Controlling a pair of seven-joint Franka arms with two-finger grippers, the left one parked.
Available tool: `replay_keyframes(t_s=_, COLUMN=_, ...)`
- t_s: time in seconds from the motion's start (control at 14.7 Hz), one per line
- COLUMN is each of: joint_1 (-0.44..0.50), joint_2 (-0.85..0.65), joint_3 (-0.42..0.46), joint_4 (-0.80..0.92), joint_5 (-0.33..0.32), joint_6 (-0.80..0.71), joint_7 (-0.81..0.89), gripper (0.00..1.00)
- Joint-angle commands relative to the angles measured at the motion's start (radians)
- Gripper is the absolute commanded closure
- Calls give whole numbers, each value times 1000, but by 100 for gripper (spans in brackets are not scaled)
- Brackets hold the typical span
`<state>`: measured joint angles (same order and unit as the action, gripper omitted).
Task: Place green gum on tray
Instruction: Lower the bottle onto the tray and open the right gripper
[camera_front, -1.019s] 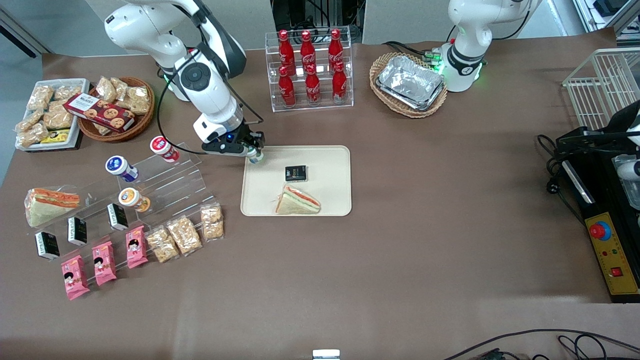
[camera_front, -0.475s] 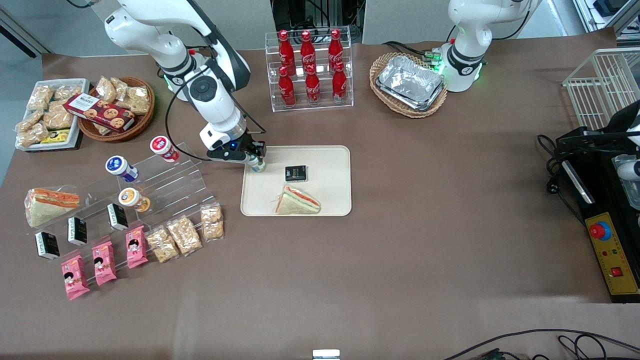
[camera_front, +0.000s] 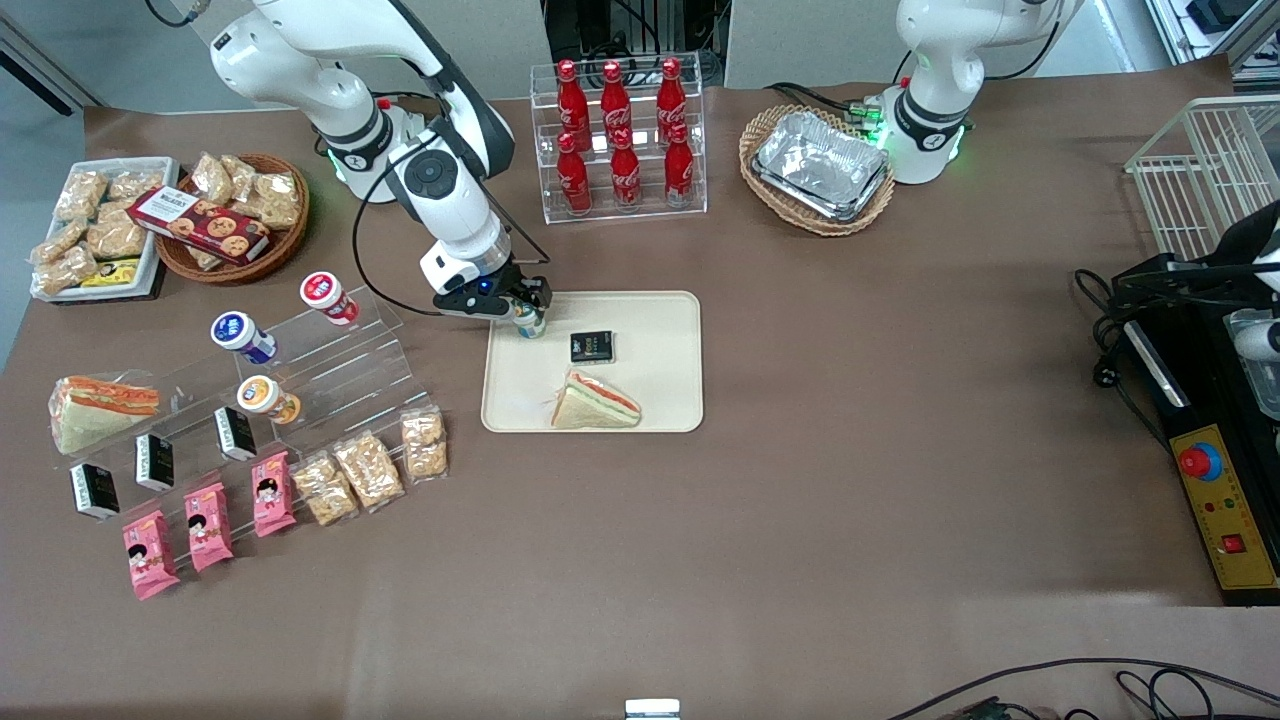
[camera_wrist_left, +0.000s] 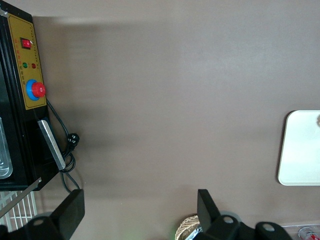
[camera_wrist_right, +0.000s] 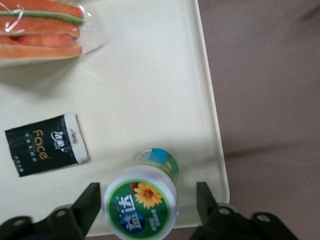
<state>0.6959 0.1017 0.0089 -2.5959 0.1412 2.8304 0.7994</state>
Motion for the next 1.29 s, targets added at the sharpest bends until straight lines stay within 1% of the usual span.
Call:
replay_keyframes(t_s=0.0, joint_1=4, joint_2=-8, joint_3=-7, joint_4=3, joint_5=1, joint_6=18, joint_7=10, gripper=0)
replay_keyframes(t_s=0.27, joint_1=-4, joint_2=-49, joint_3=-9, joint_4=26, joint_5=1, joint_6=-14, joint_7=4, gripper=0)
replay_keyframes(t_s=0.41, joint_1=-7, joint_2=-69, joint_3=-10, joint_4=58, joint_5=1, joint_6=-78, joint_7=3, gripper=0)
replay_keyframes(t_s=0.81, joint_1=-32, joint_2=-183, joint_3=-17, joint_4=296, joint_5=1, joint_6=-549, joint_7=3, gripper=0)
replay_keyframes(t_s=0.95, joint_1=-33, joint_2=-206, joint_3=-17, joint_4=411, joint_5=1, joint_6=-687, joint_7=6, gripper=0)
replay_keyframes(t_s=1.09, joint_1=-52, joint_2=-217, joint_3=-20, joint_4=555, joint_5=1, joint_6=-860, joint_7=0, gripper=0)
replay_keyframes(t_s=1.22, joint_1=-50, joint_2=-227, joint_3=-17, joint_4=673, joint_5=-12, joint_6=-1015, joint_7=1, gripper=0)
